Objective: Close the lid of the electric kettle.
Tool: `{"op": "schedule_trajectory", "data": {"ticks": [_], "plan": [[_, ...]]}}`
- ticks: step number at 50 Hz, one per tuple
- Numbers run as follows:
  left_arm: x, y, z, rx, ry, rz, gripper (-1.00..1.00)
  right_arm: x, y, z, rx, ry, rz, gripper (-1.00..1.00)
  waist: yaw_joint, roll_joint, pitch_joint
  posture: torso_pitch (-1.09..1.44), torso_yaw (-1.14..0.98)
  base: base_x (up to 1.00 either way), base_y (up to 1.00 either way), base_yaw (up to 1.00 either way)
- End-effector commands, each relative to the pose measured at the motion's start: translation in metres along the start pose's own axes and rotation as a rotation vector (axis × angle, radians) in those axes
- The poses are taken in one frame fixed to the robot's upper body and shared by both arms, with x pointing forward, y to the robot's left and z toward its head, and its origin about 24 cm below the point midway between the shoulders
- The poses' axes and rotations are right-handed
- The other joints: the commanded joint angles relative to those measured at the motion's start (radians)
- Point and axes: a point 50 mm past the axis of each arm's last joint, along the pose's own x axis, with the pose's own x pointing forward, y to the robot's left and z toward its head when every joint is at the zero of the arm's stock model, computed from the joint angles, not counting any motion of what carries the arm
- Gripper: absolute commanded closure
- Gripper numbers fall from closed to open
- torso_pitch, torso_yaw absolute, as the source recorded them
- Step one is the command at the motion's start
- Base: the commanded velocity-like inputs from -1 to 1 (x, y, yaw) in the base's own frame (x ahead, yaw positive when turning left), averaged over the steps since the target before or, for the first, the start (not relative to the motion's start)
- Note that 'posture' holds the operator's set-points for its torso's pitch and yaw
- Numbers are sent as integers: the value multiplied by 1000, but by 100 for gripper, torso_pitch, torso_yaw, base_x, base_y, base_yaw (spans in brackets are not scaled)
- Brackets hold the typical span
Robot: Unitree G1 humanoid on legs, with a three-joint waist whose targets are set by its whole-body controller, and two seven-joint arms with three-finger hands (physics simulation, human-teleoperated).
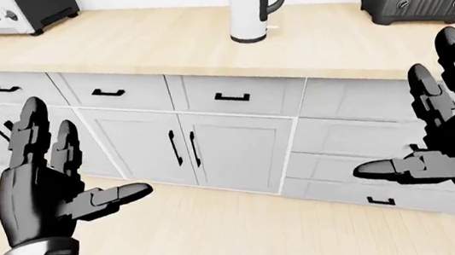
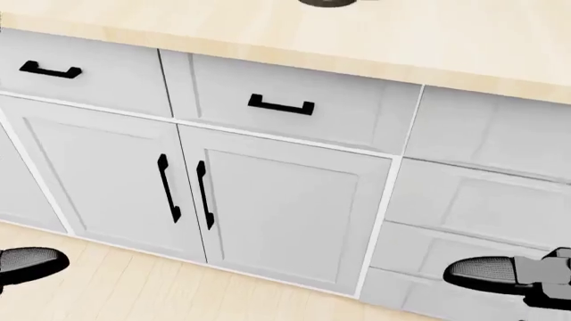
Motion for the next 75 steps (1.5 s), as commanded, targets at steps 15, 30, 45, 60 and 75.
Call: {"op": "schedule_trajectory", "data": {"ticks": [15,30,45,60,75], "plan": [[-1,-1,13,20,-85,1,-100,-2,1,9,3,-77,6,-100,30,65,-8,0,0,39,4,0],[-2,-2,15,22,-85,-1,-100,-2,0,12,16,-80,4,-100,-1,9,-5,0,0,39,0,0],[1,-1,11,23,-83,2,-100,-2,-2,12,24,-88,-4,-100,35,59,-12,0,0,39,0,0],[-1,-2,12,21,-82,-2,-100,-3,-3,13,24,-108,-8,-100,20,9,13,0,0,11,0,0],[0,-1,10,22,-81,-1,-100,-3,-2,14,20,-113,-4,-100,15,9,-27,0,0,0,0,0]]}}
